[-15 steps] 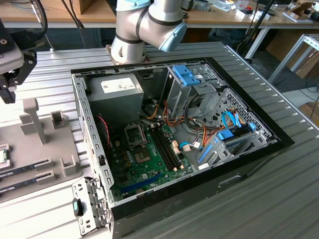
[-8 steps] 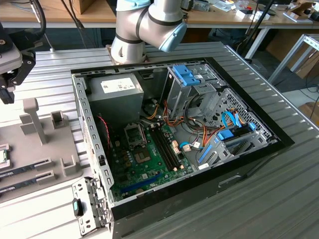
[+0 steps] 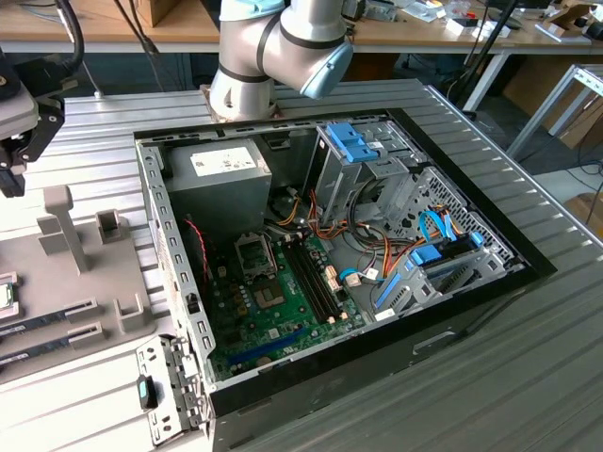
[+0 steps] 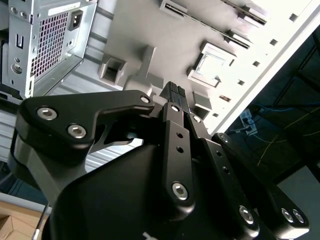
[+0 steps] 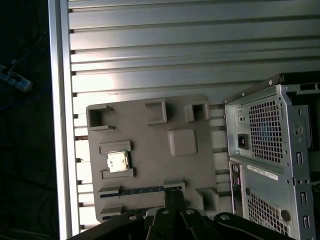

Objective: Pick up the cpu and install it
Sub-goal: 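Reach for the cpu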

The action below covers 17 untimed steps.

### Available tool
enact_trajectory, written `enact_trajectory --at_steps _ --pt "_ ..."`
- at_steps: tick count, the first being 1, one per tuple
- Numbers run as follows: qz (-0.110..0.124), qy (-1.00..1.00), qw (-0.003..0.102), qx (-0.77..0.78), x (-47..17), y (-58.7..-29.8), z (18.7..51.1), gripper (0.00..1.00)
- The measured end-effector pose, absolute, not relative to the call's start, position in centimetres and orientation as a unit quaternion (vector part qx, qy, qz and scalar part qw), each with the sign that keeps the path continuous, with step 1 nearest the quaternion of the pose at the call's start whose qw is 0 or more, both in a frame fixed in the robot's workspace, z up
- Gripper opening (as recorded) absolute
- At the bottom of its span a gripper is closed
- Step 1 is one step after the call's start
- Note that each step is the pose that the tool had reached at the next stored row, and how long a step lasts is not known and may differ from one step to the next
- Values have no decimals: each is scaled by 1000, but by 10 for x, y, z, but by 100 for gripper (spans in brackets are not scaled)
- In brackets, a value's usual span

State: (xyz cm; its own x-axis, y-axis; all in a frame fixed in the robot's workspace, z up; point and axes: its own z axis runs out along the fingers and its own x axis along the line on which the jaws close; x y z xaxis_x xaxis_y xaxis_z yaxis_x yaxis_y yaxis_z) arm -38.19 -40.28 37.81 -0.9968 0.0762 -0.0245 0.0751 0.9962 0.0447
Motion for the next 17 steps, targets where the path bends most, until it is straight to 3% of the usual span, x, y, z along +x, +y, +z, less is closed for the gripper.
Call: enact_trajectory --at_steps 17 --pt "22 999 13 38 -386 -403 377 11"
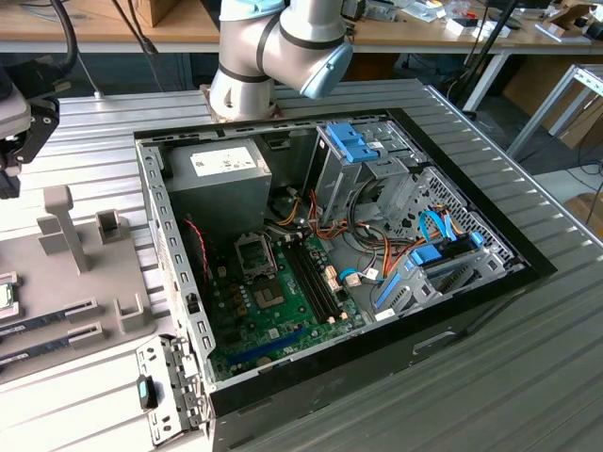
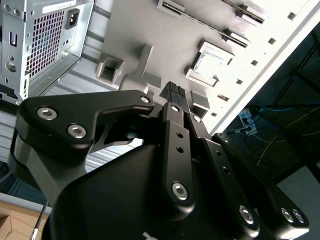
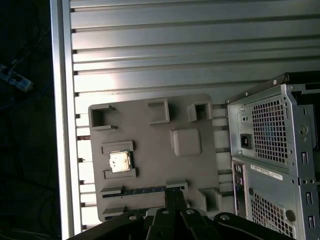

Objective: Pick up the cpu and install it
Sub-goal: 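Reach for the cpu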

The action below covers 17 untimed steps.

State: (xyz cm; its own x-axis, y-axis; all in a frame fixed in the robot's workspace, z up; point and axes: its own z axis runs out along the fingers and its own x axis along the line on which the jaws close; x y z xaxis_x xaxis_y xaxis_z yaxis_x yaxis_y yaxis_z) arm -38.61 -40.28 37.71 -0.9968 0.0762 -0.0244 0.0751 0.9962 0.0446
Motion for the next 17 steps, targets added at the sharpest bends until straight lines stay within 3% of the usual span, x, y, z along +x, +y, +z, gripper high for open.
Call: enact_trajectory --at_steps 17 --pt "22 999 13 38 -392 -403 376 11"
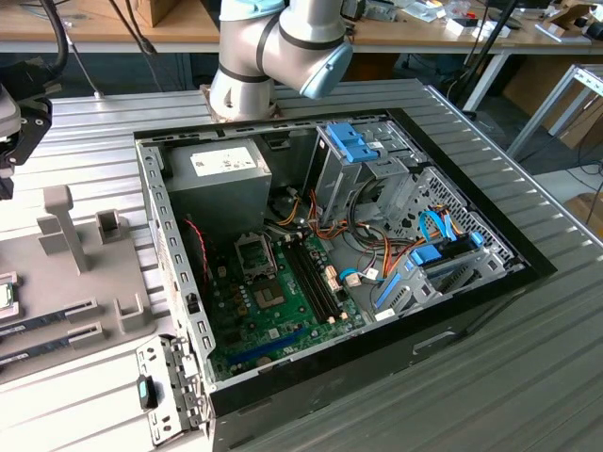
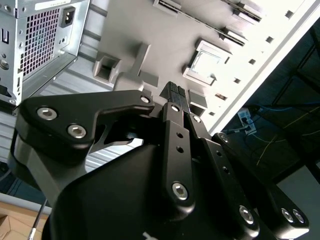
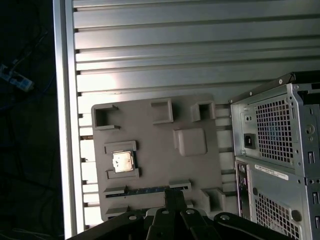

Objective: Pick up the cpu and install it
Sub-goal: 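Reach for the cpu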

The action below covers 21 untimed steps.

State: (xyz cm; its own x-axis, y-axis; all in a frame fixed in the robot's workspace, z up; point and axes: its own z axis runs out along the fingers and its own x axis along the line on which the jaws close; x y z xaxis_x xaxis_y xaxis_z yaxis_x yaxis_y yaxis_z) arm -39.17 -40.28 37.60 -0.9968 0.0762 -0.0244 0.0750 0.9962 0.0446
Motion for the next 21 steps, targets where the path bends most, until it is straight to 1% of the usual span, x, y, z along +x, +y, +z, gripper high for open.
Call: enact_trajectory --at_steps 21 --pt "22 999 13 38 -398 -403 375 11"
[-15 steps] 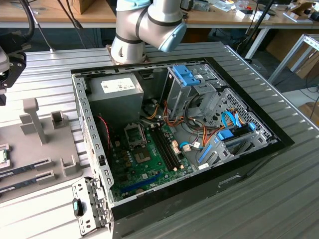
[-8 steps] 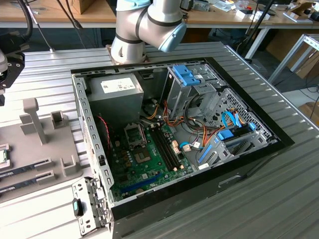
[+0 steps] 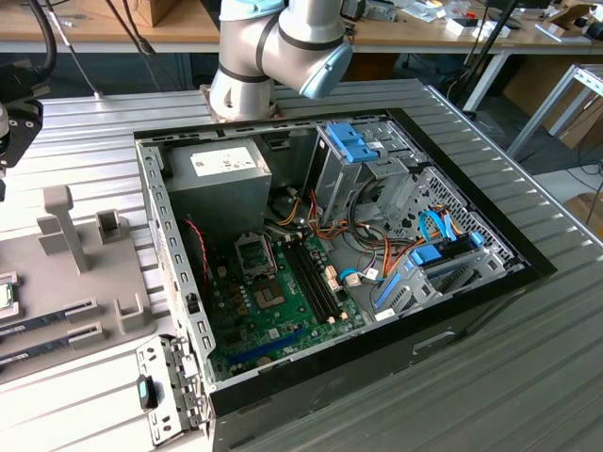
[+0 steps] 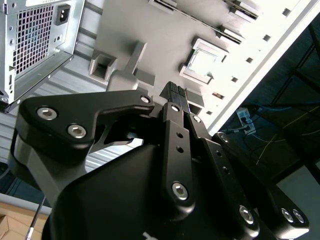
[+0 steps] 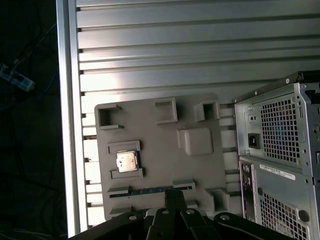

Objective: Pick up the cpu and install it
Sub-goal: 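Reach for the cpu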

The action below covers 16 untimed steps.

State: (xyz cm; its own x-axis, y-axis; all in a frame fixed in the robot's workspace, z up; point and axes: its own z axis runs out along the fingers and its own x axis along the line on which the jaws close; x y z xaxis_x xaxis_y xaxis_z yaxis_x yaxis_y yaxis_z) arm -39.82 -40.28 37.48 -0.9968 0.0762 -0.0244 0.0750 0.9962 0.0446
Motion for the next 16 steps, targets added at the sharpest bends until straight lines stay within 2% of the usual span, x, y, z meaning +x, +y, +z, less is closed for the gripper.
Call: enact_trajectory --at_steps 16 --pt "22 999 13 38 -406 -403 374 11"
